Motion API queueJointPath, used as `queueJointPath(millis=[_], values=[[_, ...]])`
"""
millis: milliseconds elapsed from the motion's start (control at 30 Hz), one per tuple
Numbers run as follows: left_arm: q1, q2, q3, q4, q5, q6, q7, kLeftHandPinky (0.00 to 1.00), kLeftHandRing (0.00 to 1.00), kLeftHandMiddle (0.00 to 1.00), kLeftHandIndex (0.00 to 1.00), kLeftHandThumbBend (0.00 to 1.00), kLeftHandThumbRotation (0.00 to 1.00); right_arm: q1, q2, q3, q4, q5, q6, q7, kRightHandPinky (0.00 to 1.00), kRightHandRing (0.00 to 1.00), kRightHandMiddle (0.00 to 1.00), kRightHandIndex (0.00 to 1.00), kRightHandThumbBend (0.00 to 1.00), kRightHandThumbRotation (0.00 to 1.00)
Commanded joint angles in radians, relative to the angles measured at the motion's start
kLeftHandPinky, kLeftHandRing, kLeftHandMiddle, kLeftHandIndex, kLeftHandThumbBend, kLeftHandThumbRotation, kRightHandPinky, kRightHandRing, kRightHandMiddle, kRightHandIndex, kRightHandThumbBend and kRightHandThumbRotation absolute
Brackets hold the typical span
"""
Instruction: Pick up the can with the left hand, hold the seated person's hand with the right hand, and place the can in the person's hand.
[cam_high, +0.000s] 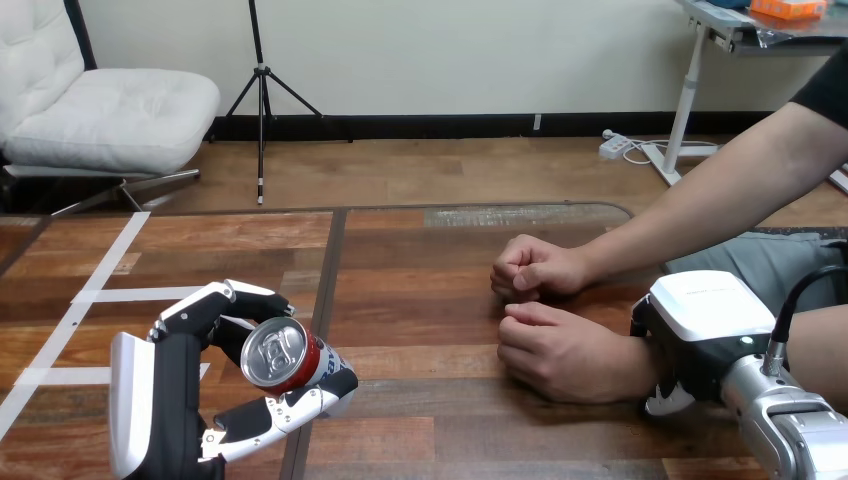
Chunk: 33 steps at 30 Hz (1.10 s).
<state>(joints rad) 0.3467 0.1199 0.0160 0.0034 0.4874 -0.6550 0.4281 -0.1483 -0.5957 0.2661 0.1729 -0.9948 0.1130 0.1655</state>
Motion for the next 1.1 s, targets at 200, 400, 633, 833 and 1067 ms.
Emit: queueJointPath(millis=[200, 400, 633, 833, 1067], values=[[-0.041, -0.022, 0.003, -0.058, -0.003, -0.005, 0.012, 0.31, 0.37, 0.41, 0.42, 0.71, 0.00, -0.048, -0.016, -0.016, 0.012, 0.040, -0.004, -0.021, 0.22, 0.29, 0.39, 0.53, 0.71, 0.00], [-0.043, -0.022, 0.002, -0.056, -0.004, -0.006, 0.012, 0.31, 0.37, 0.41, 0.42, 0.71, 0.00, -0.044, -0.023, -0.022, -0.009, 0.043, -0.001, -0.015, 0.22, 0.31, 0.40, 0.52, 0.72, 0.00], [-0.045, -0.023, 0.001, -0.056, 0.001, -0.002, 0.014, 0.31, 0.37, 0.42, 0.42, 0.71, 0.00, -0.038, -0.028, -0.035, -0.034, 0.048, -0.005, -0.029, 0.26, 0.35, 0.43, 0.51, 0.75, 0.00], [-0.046, -0.026, -0.001, -0.055, 0.001, 0.000, 0.015, 0.31, 0.37, 0.41, 0.42, 0.71, 0.00, -0.034, -0.034, -0.040, -0.048, 0.049, -0.009, -0.044, 0.26, 0.35, 0.43, 0.51, 0.76, 0.00], [-0.050, -0.026, -0.004, -0.049, 0.008, -0.002, 0.021, 0.30, 0.36, 0.41, 0.42, 0.72, 0.00, -0.035, -0.039, -0.047, -0.064, 0.056, -0.005, -0.037, 0.24, 0.32, 0.41, 0.51, 0.76, 0.00]])
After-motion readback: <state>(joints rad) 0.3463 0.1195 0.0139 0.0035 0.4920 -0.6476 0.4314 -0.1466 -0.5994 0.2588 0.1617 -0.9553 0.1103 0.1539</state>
